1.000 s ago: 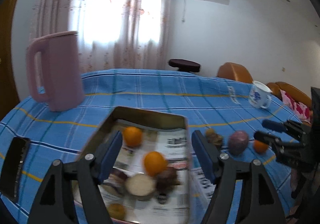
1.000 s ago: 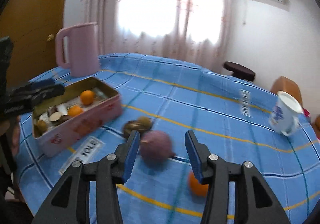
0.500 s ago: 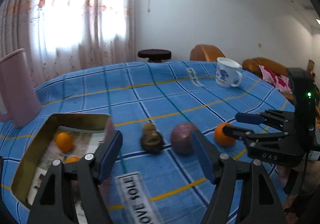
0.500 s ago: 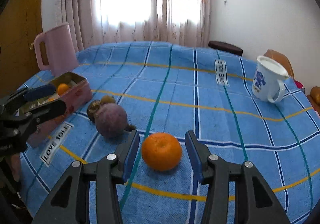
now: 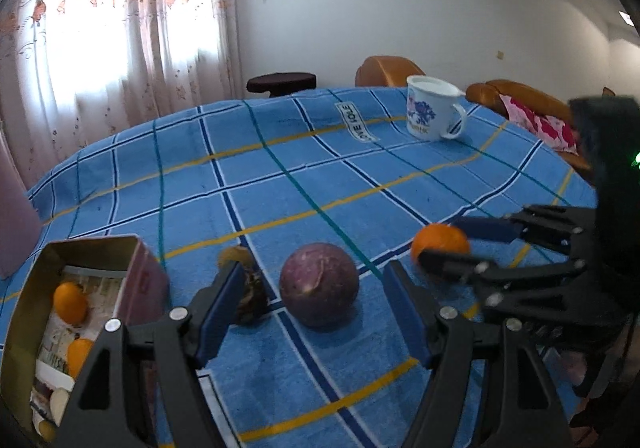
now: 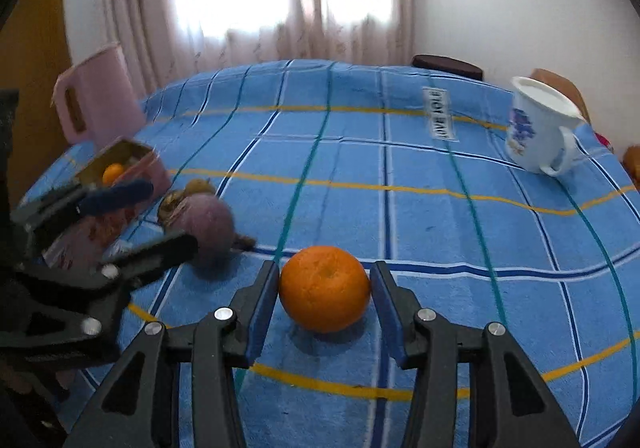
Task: Organize fruits
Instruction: 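Grasp an orange with the right gripper while the left grasps the purple round fruit, then lift the orange and purple fruit and carry both toward the tin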
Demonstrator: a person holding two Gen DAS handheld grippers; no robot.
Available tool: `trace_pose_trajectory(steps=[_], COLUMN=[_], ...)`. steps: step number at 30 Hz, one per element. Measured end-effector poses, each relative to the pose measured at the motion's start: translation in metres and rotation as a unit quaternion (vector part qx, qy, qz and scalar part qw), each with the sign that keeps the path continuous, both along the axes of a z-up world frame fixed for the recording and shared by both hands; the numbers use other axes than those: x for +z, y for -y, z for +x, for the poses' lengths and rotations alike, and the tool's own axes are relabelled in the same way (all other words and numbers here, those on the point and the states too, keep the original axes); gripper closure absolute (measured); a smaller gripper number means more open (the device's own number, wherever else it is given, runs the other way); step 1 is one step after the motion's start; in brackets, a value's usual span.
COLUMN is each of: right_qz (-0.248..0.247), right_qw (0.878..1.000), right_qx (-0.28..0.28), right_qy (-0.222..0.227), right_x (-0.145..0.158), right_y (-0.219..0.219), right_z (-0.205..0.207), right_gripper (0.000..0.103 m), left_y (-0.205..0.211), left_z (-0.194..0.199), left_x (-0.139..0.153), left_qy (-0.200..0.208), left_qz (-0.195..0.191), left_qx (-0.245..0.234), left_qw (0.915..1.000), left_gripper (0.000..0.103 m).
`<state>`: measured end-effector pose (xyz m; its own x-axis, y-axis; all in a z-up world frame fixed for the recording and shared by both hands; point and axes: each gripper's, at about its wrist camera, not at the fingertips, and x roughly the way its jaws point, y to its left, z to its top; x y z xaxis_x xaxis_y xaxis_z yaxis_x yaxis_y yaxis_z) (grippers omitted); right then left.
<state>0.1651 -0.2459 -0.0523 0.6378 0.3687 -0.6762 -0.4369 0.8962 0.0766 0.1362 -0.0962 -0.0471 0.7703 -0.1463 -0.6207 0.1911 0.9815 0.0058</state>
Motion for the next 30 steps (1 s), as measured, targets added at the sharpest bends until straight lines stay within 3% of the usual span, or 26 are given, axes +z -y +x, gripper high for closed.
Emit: trace_pose_trajectory(steps=[3, 7, 11, 14, 21, 30], right_qz=[0.002, -0.008, -0.008, -0.014, 0.005, 0.017], right_qw=[1.0, 1.0, 1.0, 1.0, 1.0, 0.999], right_qx=[-0.002, 0.002, 0.001, 0.001, -0.009, -0.011], right_qy=[-0.005, -0.007, -0.014, -0.01, 0.017, 0.047], right_x=[-0.001, -0.002, -0.004, -0.004, 0.004, 0.011], right_y=[0.001, -0.003, -0.002, -0.004, 0.004, 0.008], right_z=[0.002, 0.003, 0.005, 0.003, -0.004, -0.013], right_gripper=[0.054, 0.054, 0.054, 0.054, 0.054, 0.054], left_y=[0.004, 0.013, 0.02, 0.016, 0.011, 0.004], left_z=[0.006, 0.016, 0.02, 0.023, 0.019, 0.003], left_x=[-0.001, -0.008, -0.011, -0.011, -0.01, 0.002], left_qy=[-0.006, -0.032, -0.036, -0.039, -0.037, 0.007], left_qz=[0.002, 0.017, 0.047, 0.043, 0.02, -0.014], left_qx=[-0.001, -0.008, -0.001, 0.005, -0.005, -0.003], left_qw=[1.0, 0.9993, 0.9982, 0.9983, 0.9991, 0.9999], left_gripper=[0.031, 0.047, 0.047, 0.052, 0.053, 0.053])
